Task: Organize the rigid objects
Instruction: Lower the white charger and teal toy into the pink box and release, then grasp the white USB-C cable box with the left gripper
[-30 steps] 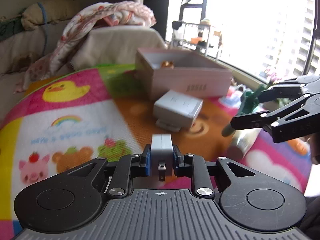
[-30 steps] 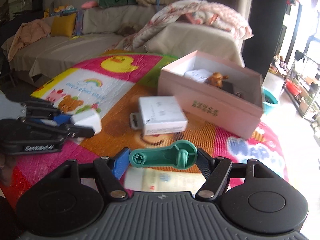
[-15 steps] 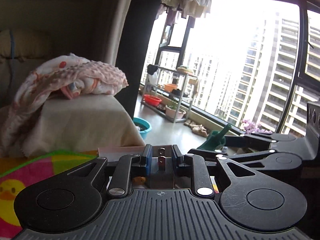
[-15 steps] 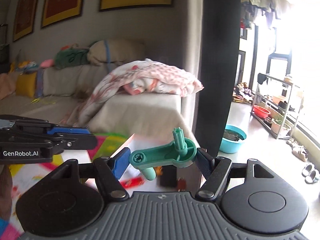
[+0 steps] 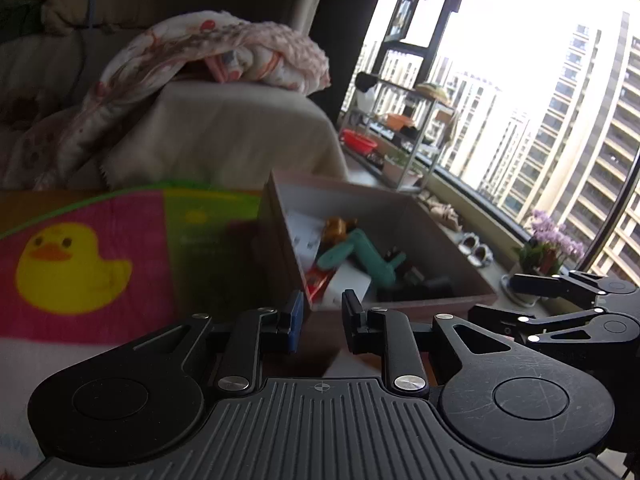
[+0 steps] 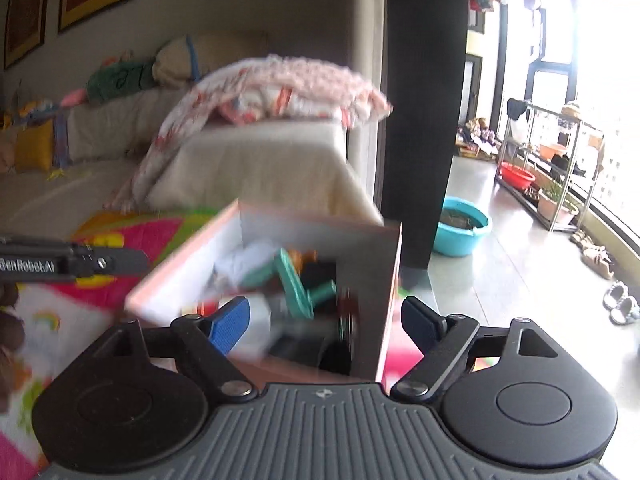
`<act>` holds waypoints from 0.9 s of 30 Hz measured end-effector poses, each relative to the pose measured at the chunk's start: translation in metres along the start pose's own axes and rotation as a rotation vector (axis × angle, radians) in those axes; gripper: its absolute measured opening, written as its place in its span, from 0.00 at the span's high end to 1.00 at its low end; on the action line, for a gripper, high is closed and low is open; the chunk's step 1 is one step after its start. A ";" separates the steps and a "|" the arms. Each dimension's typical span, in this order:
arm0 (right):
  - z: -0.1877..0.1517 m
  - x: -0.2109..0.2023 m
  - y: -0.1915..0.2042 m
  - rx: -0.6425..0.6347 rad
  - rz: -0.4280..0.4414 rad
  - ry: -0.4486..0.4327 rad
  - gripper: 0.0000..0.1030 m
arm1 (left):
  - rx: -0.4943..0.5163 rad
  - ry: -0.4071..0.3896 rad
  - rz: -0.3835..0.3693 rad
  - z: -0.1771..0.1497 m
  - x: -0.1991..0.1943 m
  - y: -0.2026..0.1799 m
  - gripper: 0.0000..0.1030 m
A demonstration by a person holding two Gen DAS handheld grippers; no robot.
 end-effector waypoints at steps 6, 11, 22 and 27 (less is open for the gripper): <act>-0.073 -0.011 0.004 0.058 0.031 0.139 0.19 | 0.048 0.061 0.123 -0.046 -0.016 -0.003 0.77; -0.103 -0.027 -0.006 0.149 0.034 0.188 0.19 | 0.096 0.096 0.116 -0.063 -0.023 -0.014 0.77; -0.122 -0.034 0.028 -0.060 0.087 0.233 0.17 | 0.082 0.113 0.074 -0.067 -0.025 -0.025 0.77; -0.107 -0.020 0.031 -0.034 0.027 0.196 0.17 | 0.150 0.152 -0.037 -0.079 -0.028 -0.050 0.77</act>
Point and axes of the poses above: each gripper's, at about its wrist camera, not at the fingertips, and x roughly the way its jaws point, y to its left, z to its top, the point moved 6 cm from there along x, roughly the way its jaws point, and after that the axes turned 11 degrees about y, right-handed, at the moved point
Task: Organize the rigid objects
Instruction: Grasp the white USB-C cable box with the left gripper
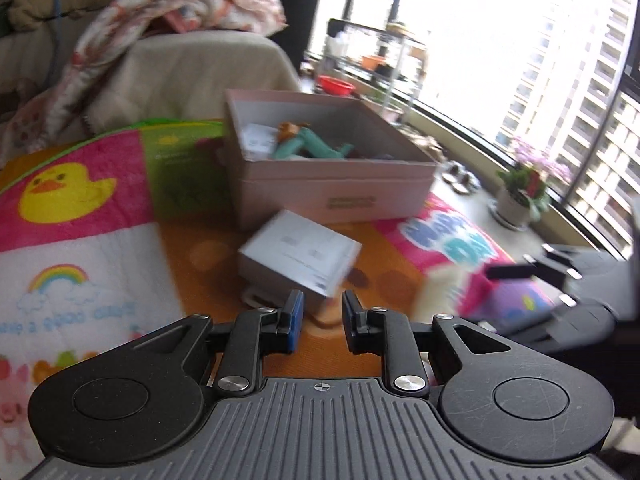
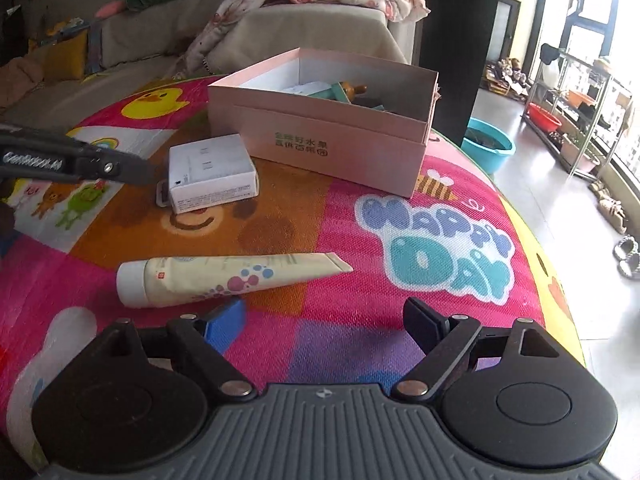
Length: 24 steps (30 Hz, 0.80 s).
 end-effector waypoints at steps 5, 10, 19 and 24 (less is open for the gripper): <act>0.009 0.012 -0.012 0.099 -0.043 -0.014 0.10 | 0.085 0.058 -0.067 -0.013 0.011 -0.031 0.77; 0.002 0.015 -0.020 0.153 -0.045 -0.036 0.02 | 0.089 0.009 -0.043 0.001 0.007 -0.032 0.73; 0.001 0.016 -0.020 0.165 -0.046 -0.041 0.00 | 0.090 0.002 0.117 0.043 0.038 0.010 0.73; 0.001 0.016 -0.020 0.169 -0.041 -0.042 0.00 | 0.197 0.029 0.046 0.039 0.043 -0.009 0.62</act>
Point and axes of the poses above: each gripper's, at about its wrist camera, not at the fingertips, and x roughly the way its jaws point, y to its left, z to its top, the point moved 6 cm from there along x, roughly the way its jaws point, and after that the axes turned 11 degrees about y, right-handed, at the moved point
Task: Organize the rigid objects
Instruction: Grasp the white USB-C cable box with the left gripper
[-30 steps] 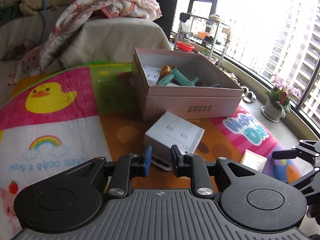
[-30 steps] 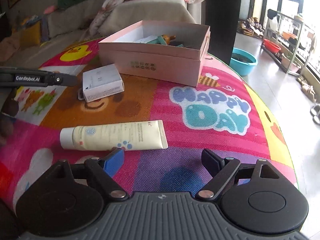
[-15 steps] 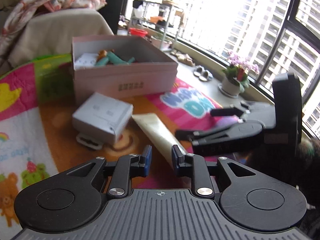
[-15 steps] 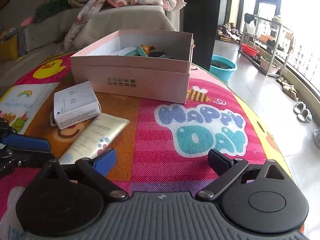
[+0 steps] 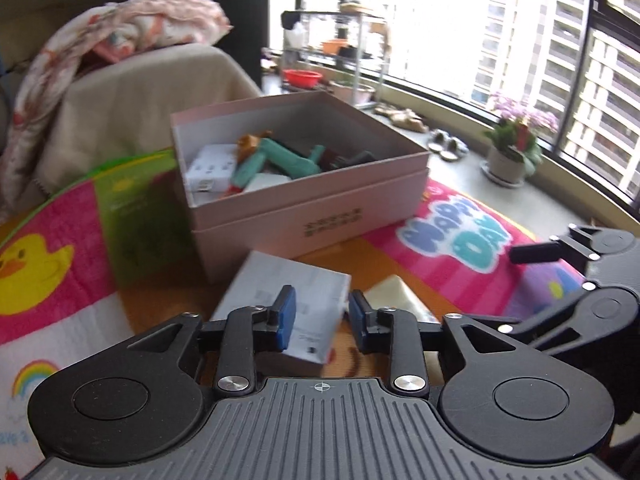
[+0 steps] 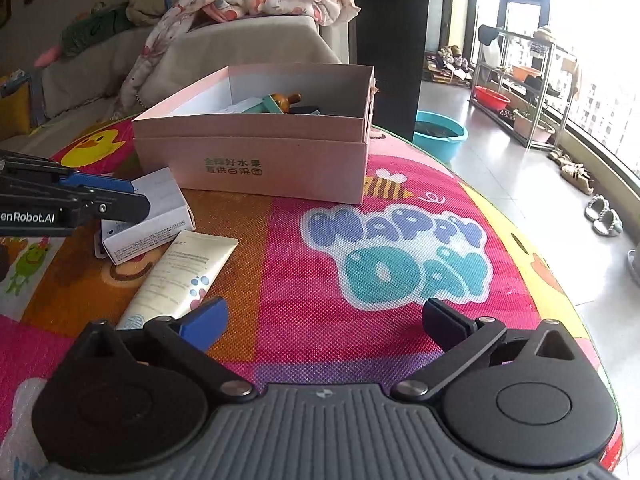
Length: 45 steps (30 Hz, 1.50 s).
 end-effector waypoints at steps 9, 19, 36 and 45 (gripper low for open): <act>0.000 0.000 0.000 0.002 0.003 -0.001 0.00 | 0.127 0.028 0.001 -0.001 0.003 -0.014 0.49; 0.000 0.000 -0.001 0.002 0.003 -0.001 0.00 | 0.186 -0.022 0.089 -0.001 0.013 -0.017 0.37; 0.000 0.000 -0.001 0.003 0.004 -0.001 0.00 | 0.117 0.028 0.165 -0.010 0.021 0.027 0.19; 0.001 0.000 -0.002 -0.008 0.021 0.009 0.00 | -0.059 0.012 0.028 -0.004 0.026 0.045 0.23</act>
Point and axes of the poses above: each gripper's, at about its wrist camera, not at the fingertips, and x roughly the way its jaws point, y to its left, z to its top, the point moved 6 cm from there along x, roughly the way its jaws point, and after that the axes turned 11 degrees about y, right-handed, at the moved point
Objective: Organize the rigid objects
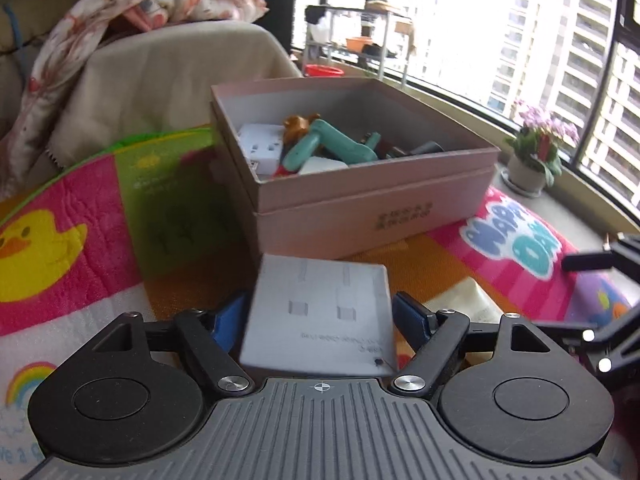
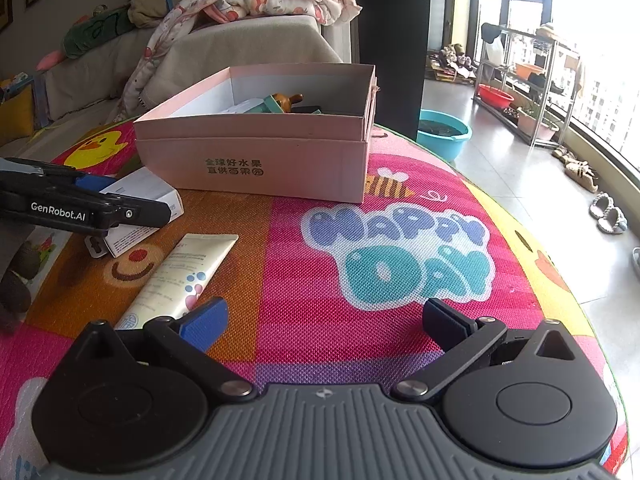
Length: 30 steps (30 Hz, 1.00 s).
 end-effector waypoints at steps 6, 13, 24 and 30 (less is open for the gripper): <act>0.001 0.000 -0.001 -0.022 0.026 0.023 0.00 | 0.002 0.011 0.035 -0.034 -0.025 -0.019 0.28; 0.003 -0.012 0.000 0.013 0.090 0.022 0.03 | -0.050 0.026 0.061 -0.081 -0.061 -0.027 0.28; 0.009 -0.009 0.079 -0.167 0.160 0.050 0.26 | -0.129 -0.031 0.014 -0.094 -0.073 -0.026 0.27; 0.010 -0.010 0.094 -0.277 0.119 0.051 0.60 | -0.062 -0.038 0.089 -0.094 -0.070 -0.036 0.28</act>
Point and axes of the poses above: each gripper's, at about its wrist camera, not at the fingertips, and x roughly the way its jaws point, y to its left, z to its top, the point moved 6 cm from there along x, roughly the way its jaws point, and after that the axes turned 11 degrees about y, right-handed, at the moved point
